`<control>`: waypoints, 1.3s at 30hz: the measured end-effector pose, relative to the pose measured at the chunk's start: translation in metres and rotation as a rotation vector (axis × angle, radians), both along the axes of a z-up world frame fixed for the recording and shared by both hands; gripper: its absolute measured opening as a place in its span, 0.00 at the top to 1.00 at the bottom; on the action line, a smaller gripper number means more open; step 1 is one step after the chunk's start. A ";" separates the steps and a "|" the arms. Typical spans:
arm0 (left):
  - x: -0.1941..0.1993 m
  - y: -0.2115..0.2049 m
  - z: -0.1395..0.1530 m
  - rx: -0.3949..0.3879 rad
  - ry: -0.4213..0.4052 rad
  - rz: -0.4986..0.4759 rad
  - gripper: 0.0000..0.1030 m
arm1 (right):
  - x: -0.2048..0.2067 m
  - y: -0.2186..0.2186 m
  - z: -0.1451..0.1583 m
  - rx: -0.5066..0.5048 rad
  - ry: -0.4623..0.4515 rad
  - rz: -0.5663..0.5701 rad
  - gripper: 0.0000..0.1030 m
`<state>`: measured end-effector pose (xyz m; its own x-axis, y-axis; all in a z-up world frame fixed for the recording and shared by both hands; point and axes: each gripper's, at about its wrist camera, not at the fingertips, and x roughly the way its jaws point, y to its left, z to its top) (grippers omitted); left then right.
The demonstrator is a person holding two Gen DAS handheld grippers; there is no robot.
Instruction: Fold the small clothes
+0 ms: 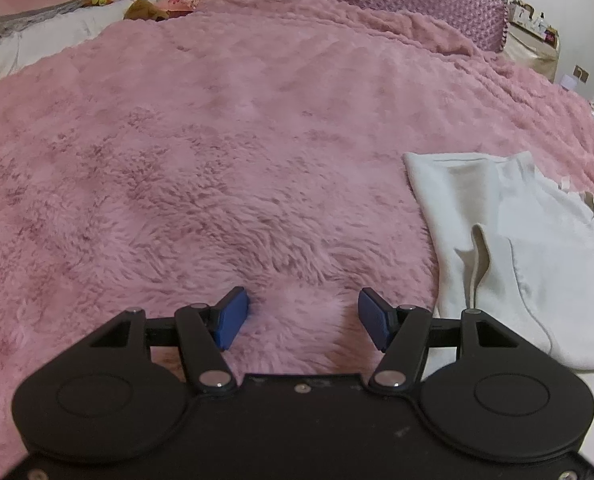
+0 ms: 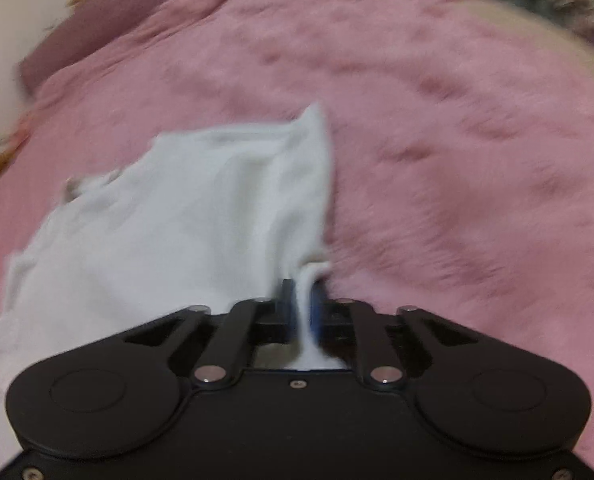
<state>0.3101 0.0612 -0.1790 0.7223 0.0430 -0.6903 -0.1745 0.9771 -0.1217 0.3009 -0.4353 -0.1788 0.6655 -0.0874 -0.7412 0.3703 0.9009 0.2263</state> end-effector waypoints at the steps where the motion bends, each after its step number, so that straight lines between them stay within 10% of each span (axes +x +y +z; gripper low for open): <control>1: 0.000 0.000 0.000 0.003 0.001 -0.002 0.39 | -0.002 0.002 0.002 -0.024 -0.003 -0.018 0.98; 5: 0.002 0.000 0.000 0.007 0.001 -0.004 0.39 | -0.003 0.041 0.013 -0.281 0.002 0.012 0.99; 12: 0.003 -0.001 -0.001 0.020 0.004 -0.011 0.39 | 0.015 0.027 -0.005 -0.445 0.167 -0.140 0.99; 22: 0.000 -0.003 -0.001 0.039 0.008 -0.008 0.39 | -0.033 0.030 0.021 -0.170 -0.089 0.057 0.95; 25: -0.002 -0.004 -0.003 0.062 0.007 -0.015 0.39 | -0.031 0.039 -0.011 -0.236 0.055 0.088 0.96; 30: -0.010 -0.001 -0.008 0.086 -0.007 -0.001 0.39 | -0.041 0.029 -0.007 -0.131 -0.010 0.035 0.96; 36: -0.062 -0.016 0.013 0.209 -0.038 0.009 0.39 | -0.107 0.052 0.053 -0.311 -0.042 0.069 0.51; 39: -0.100 -0.023 0.025 0.206 0.010 0.025 0.39 | -0.151 0.067 0.073 -0.519 -0.041 0.090 0.48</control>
